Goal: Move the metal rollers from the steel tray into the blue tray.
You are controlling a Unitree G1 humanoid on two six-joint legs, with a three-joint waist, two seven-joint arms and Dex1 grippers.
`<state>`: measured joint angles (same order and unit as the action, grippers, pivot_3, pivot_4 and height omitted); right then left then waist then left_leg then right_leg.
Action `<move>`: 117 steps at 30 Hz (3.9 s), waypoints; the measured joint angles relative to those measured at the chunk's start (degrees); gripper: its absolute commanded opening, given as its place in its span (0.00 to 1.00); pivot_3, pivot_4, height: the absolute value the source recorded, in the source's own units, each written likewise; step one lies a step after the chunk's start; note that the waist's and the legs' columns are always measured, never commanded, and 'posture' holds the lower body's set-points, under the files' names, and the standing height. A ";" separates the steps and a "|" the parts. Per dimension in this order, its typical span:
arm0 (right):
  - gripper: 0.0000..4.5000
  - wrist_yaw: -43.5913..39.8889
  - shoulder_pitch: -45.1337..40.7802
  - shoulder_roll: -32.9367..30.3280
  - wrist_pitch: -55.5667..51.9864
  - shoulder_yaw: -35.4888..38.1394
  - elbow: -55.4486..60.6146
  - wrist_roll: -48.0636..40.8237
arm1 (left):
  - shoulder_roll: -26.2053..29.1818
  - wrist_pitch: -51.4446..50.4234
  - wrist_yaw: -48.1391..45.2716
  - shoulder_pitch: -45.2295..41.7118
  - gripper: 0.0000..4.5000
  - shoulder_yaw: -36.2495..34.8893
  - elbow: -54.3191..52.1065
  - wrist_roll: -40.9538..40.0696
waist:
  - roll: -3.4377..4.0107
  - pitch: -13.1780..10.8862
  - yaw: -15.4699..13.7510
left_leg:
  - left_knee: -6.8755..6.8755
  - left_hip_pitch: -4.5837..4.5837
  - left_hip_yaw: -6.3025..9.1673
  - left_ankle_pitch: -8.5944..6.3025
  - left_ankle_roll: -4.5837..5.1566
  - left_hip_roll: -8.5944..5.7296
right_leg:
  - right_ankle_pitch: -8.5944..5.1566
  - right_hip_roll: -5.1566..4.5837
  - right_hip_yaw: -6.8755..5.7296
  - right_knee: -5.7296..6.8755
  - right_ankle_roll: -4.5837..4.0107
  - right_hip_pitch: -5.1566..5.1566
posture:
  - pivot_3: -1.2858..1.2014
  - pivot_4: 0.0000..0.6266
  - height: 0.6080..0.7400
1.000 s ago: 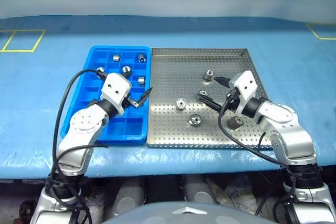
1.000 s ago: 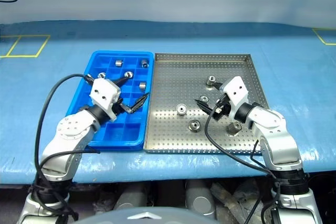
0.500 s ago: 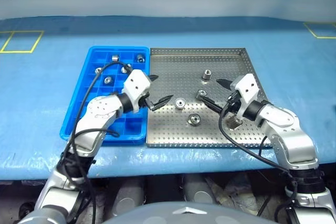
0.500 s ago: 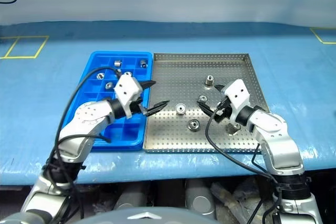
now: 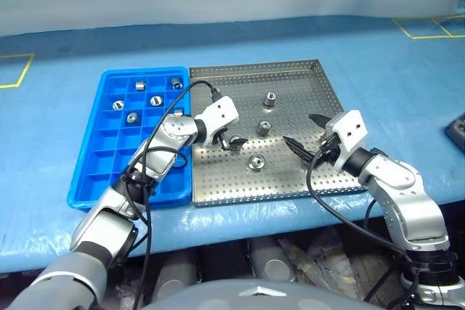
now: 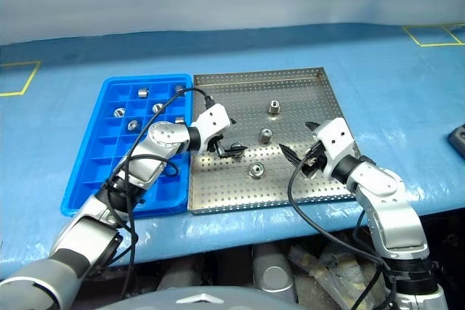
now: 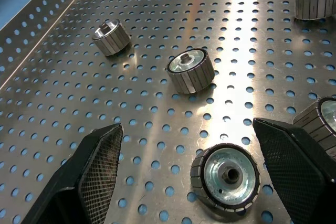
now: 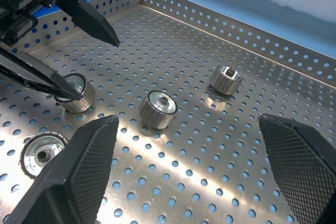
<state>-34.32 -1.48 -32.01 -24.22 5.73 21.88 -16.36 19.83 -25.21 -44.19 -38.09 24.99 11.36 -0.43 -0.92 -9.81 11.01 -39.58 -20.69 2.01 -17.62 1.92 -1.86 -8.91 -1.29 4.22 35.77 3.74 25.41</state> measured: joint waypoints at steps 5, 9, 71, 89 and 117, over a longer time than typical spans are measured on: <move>1.00 0.61 0.21 0.01 0.03 0.15 0.95 -0.01 | -0.25 0.60 -0.91 -0.38 0.96 1.01 3.43 2.73 | 0.00 0.00 1.42 | -0.02 0.01 -0.05 0.00 0.00 0.00 | 0.02 0.01 0.07 0.00 0.08 0.00 | 0.40 0.24 1.00; 1.00 0.75 0.27 0.01 0.03 0.17 0.95 -0.01 | -0.44 0.52 -0.92 -0.38 0.96 1.15 4.18 4.47 | 0.00 0.00 2.23 | -0.03 0.00 -0.06 0.00 0.01 0.00 | 0.03 0.01 0.09 0.00 0.10 0.00 | 0.40 0.24 1.00; 1.00 -17.38 -22.88 8.25 4.25 -17.10 -13.76 -3.62 | 16.05 -23.72 14.68 30.31 0.39 -32.25 -39.08 1.33 | -0.09 -0.04 -14.40 | 0.02 -0.28 0.91 0.23 -0.45 -0.21 | 0.07 -0.37 -0.89 0.01 -0.53 0.06 | 0.59 0.24 1.00; 1.00 -15.95 -19.74 6.87 3.84 -16.16 -10.68 -3.26 | 14.14 -15.98 18.21 21.21 0.39 -26.15 -21.16 2.02 | -0.09 -0.04 -12.62 | 0.12 -0.31 1.26 0.36 -0.65 -0.18 | -0.05 -0.33 -1.21 0.07 -0.74 0.03 | 0.55 0.24 1.00; 1.00 -14.85 -17.74 6.26 3.78 -15.32 -9.57 -3.25 | 10.34 -11.71 20.20 18.76 0.88 -26.63 -21.08 -0.43 | -0.09 -0.04 -12.18 | 0.11 -0.39 1.39 0.42 -0.75 -0.20 | -0.05 -0.40 -1.34 0.06 -0.76 0.02 | 0.53 0.24 1.00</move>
<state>-49.17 -19.22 -25.76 -20.44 -9.59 12.31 -19.61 30.17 -36.92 -23.99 -19.33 -1.64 -9.72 -0.87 -1.01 -9.85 -1.16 -39.47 -21.08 3.40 -17.20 1.17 -2.06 -8.96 -1.69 2.88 35.83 2.99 25.43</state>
